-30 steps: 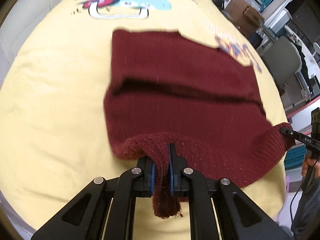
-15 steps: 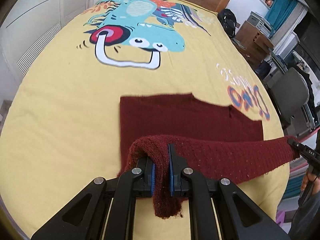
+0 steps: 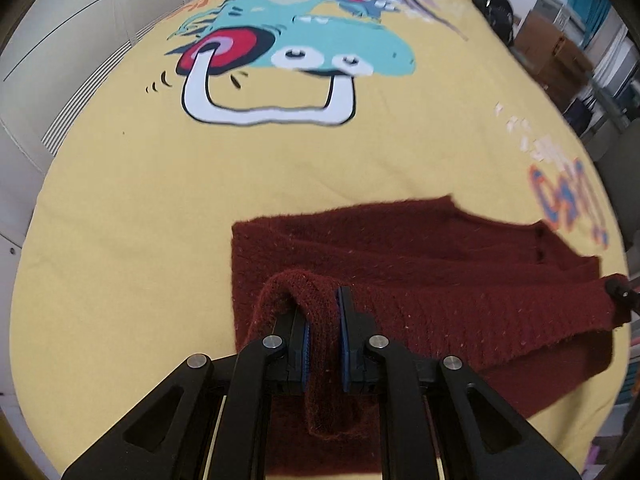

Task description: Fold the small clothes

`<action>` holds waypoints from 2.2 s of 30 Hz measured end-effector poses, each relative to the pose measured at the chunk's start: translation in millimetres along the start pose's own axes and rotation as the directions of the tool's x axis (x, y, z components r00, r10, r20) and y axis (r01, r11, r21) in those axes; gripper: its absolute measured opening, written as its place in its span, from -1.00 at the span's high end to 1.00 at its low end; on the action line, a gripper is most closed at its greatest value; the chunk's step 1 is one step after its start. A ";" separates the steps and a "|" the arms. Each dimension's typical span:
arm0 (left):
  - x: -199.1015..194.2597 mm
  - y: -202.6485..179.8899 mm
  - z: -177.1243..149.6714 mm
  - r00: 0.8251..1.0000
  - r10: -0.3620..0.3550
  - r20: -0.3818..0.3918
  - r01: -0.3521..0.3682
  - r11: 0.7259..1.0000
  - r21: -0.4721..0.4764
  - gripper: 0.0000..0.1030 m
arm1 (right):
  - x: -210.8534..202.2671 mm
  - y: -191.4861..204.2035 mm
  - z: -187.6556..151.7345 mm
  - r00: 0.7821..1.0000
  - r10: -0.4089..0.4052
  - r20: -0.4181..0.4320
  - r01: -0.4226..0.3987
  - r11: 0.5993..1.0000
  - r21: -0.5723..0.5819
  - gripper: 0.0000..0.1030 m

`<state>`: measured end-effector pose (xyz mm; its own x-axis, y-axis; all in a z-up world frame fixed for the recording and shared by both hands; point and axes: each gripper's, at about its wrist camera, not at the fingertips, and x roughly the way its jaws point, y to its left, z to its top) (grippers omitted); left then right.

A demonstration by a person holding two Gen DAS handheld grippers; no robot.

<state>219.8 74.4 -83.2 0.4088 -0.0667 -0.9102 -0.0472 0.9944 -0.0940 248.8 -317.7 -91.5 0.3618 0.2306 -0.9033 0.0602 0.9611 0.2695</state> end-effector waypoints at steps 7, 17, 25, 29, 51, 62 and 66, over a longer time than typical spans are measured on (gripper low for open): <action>18.3 10.8 -0.2 0.998 0.013 -0.060 -0.017 0.998 -0.067 0.69 | 3.4 7.5 -5.0 0.997 -0.064 0.036 0.066 0.997 -0.039 -0.22; -30.2 -18.9 -8.5 0.998 -0.045 0.045 0.044 0.999 0.010 -0.79 | -32.5 49.5 -15.5 0.990 -0.050 0.129 0.070 0.985 -0.159 -0.66; -47.0 -52.9 -36.1 0.987 -0.042 0.153 0.030 0.996 0.082 -0.98 | -28.5 95.5 -58.5 0.981 -0.066 0.182 0.115 0.955 -0.273 -0.75; -29.8 -65.4 -55.9 0.990 -0.047 0.133 0.033 0.994 0.108 -0.98 | -8.1 107.5 -82.3 0.980 -0.091 0.177 0.146 0.934 -0.326 -0.75; 31.5 -21.6 -102.4 0.998 -0.006 0.064 -0.001 0.995 0.102 -0.99 | 29.1 16.5 -105.8 0.986 -0.138 0.097 0.154 0.972 -0.179 -0.91; 14.9 -22.7 -98.0 1.000 -0.011 0.001 0.010 0.986 0.164 -0.98 | -4.5 39.3 -112.3 0.981 -0.156 0.113 0.177 0.963 -0.202 -0.94; -6.7 4.9 -89.1 0.999 -0.036 0.027 0.033 0.994 0.109 -0.98 | -21.7 41.5 -121.6 0.985 -0.130 0.117 0.152 0.968 -0.198 -0.94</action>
<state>135.6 72.4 -113.5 0.4350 -0.1003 -0.8948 0.0658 0.9947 -0.0795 130.3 -264.4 -101.3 0.4573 0.0840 -0.8853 -0.0710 0.9958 0.0578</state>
